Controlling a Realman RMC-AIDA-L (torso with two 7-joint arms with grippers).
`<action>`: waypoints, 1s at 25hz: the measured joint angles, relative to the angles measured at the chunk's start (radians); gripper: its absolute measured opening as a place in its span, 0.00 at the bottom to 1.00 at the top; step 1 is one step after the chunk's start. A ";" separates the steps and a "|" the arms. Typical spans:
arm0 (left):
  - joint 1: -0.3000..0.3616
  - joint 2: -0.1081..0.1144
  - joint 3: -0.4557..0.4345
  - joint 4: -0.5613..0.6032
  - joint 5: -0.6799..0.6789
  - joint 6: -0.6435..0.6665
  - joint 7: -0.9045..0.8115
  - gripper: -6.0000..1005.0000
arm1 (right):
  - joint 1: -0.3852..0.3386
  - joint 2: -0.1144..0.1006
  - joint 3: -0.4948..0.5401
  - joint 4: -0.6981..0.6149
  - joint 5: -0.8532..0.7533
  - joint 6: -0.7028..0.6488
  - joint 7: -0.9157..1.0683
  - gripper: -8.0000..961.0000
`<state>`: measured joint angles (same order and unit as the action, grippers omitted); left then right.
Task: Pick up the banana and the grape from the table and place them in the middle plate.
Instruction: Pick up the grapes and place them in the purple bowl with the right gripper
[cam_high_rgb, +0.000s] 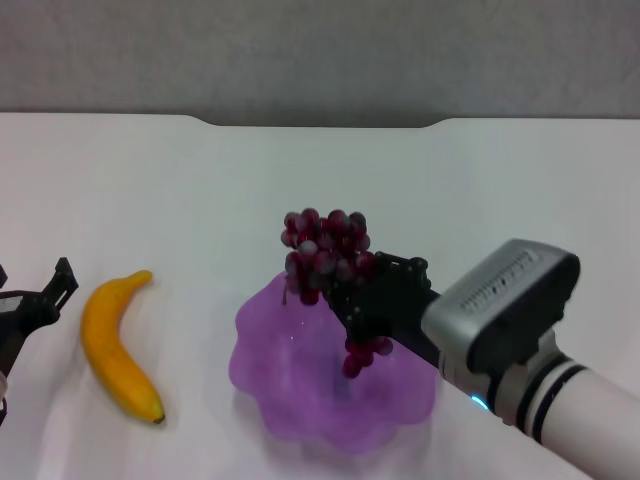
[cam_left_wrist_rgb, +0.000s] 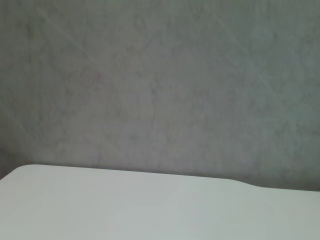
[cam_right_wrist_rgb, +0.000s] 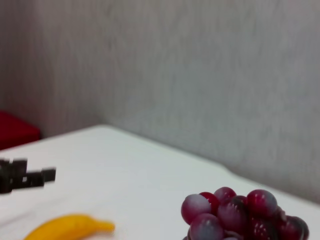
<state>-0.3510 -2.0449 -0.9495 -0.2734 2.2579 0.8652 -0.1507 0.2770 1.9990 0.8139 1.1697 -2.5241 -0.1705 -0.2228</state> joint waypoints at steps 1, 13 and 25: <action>0.000 0.000 0.000 0.000 0.000 0.000 0.000 0.89 | -0.003 0.000 0.023 0.028 0.001 0.065 0.000 0.34; -0.002 -0.001 0.000 0.000 0.000 0.000 0.000 0.89 | 0.009 0.004 0.250 0.245 0.008 0.637 0.000 0.34; -0.002 -0.001 0.000 -0.003 0.000 0.000 0.000 0.89 | 0.130 0.003 0.432 0.213 0.130 1.005 -0.019 0.34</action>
<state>-0.3528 -2.0456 -0.9495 -0.2764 2.2580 0.8652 -0.1503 0.4068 2.0022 1.2464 1.3829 -2.3944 0.8348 -0.2417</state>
